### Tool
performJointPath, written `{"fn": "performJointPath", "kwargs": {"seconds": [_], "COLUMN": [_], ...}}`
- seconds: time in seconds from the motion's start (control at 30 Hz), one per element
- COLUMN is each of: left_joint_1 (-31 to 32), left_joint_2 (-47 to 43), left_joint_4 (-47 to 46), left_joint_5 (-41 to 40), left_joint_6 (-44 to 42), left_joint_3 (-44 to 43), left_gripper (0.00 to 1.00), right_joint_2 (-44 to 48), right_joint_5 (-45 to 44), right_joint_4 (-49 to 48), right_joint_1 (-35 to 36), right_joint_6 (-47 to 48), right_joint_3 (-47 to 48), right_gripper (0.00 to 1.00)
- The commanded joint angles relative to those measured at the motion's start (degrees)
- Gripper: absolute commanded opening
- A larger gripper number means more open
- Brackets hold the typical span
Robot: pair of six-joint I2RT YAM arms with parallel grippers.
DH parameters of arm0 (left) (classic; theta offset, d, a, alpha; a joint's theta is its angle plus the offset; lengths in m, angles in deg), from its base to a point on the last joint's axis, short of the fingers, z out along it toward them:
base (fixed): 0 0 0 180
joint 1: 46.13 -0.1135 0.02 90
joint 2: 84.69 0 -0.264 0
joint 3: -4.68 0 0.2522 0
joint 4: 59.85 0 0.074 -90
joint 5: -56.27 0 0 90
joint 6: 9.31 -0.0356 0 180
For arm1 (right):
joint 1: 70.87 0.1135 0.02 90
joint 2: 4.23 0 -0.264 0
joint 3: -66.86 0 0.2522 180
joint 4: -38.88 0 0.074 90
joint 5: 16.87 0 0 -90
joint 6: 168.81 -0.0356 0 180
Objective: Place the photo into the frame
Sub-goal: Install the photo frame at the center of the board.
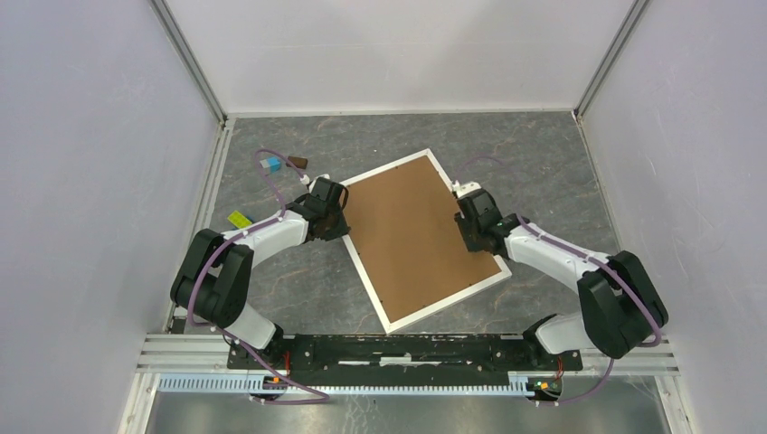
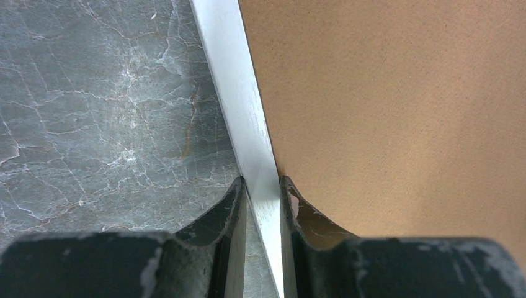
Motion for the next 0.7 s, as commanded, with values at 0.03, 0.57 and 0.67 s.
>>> {"fn": "performJointPath", "kwargs": {"seconds": [0.03,0.57,0.67], "left_joint_1": [0.2,0.2,0.2], "left_joint_2": [2.2,2.6,2.5], "left_joint_4": [-0.3,-0.2,-0.2], "left_joint_5": [0.7,0.8,0.8], "left_joint_6": [-2.3,-2.3,-2.3], "left_joint_3": [1.3,1.0,1.1], "left_gripper": [0.02,0.02,0.02], "right_joint_2": [2.9,1.2,1.0], "right_joint_5": [1.9,3.6,3.2], "right_joint_4": [5.4,2.8,2.5], "right_joint_1": [-5.0,-7.2,-7.2], "right_joint_6": [2.8,5.1,5.2], "right_joint_3": [4.2,1.2,0.7], "right_gripper": [0.35,0.07,0.06]}}
